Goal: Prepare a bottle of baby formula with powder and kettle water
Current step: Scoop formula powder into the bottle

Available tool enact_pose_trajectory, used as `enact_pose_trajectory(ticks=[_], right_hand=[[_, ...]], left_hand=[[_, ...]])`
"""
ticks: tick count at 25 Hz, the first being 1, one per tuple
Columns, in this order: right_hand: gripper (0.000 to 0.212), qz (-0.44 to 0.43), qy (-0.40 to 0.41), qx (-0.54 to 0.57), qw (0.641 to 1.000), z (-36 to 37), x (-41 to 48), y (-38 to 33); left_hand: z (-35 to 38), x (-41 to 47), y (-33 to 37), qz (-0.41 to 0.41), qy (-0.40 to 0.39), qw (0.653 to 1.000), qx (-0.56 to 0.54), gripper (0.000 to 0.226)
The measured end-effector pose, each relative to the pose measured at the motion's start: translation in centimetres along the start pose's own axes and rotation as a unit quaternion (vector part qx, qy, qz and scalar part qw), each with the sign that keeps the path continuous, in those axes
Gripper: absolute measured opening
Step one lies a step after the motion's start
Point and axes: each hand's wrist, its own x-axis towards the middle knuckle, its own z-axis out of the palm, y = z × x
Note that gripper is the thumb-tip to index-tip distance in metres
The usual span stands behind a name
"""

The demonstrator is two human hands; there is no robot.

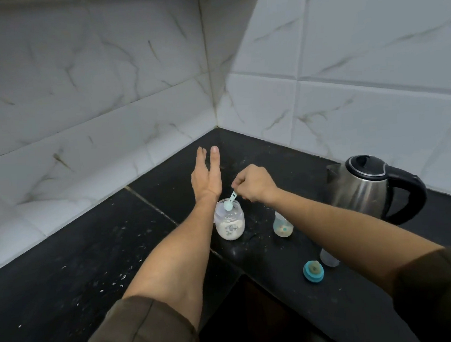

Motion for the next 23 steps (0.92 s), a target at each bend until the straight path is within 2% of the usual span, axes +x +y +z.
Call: enact_pose_trajectory(ticks=[6, 11, 14, 19, 23], right_hand=[[0.013, -0.042, -0.04, -0.2, 0.978, 4.7, 0.8, -0.5], [0.005, -0.049, -0.073, -0.298, 0.951, 6.3, 1.1, -0.6], [0.014, -0.043, -0.094, -0.316, 0.943, 6.4, 1.5, -0.7], [0.007, -0.05, -0.087, -0.313, 0.944, 5.8, 1.9, -1.1], [0.003, -0.052, -0.071, -0.272, 0.958, 4.0, 1.8, -1.7]], left_hand=[[-0.9, 1.5, -3.2, -0.027, -0.032, 0.999, 0.022, 0.084], [-1.2, 2.2, -4.7, -0.049, -0.055, 0.997, 0.037, 0.098], [-1.5, 2.6, -5.2, -0.056, -0.061, 0.995, 0.053, 0.096], [-1.3, 3.1, -5.5, -0.053, -0.065, 0.994, 0.068, 0.081], [-0.7, 2.9, -4.8, -0.05, -0.068, 0.993, 0.082, 0.09]])
